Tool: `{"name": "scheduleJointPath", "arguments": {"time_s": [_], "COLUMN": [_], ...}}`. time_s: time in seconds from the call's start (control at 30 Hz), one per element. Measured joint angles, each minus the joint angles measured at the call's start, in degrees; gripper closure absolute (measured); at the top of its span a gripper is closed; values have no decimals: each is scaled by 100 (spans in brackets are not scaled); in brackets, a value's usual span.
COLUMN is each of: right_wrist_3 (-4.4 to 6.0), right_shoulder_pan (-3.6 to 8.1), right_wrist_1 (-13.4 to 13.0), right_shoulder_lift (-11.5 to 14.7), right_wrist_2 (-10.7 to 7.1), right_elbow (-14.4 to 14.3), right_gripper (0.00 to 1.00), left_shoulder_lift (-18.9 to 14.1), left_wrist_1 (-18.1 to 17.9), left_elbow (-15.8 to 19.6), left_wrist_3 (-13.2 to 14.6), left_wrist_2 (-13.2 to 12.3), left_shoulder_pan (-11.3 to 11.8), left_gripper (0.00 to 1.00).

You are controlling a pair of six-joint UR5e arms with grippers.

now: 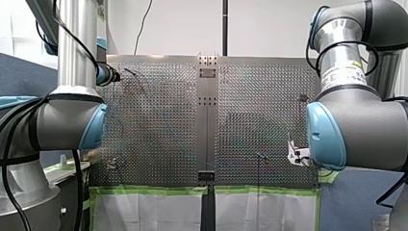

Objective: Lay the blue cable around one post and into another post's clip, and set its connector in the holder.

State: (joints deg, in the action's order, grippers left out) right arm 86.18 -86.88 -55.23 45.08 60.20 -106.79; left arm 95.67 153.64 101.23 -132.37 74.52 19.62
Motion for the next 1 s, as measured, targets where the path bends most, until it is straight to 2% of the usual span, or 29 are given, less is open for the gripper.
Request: {"name": "scheduleJointPath", "arguments": {"time_s": [0.23,0.37,0.7,1.0], "right_wrist_3": [371,509,550,550], "right_shoulder_pan": [42,49,40,28], "right_wrist_1": [-372,-558,-638,-627], "right_shoulder_lift": [-61,-63,-64,-64], "right_wrist_2": [108,128,133,140], "right_elbow": [-3,-3,-2,0], "right_gripper": [100,100,100,100], "left_shoulder_lift": [1,0,-16,-216], "left_wrist_1": [50,137,496,397], "left_elbow": [0,0,8,175], "left_wrist_3": [-8,-92,-557,-902], "left_wrist_2": [11,9,-39,-326], "left_shoulder_pan": [-2,-9,-15,-36], "left_gripper": [0,0,0,0]}}
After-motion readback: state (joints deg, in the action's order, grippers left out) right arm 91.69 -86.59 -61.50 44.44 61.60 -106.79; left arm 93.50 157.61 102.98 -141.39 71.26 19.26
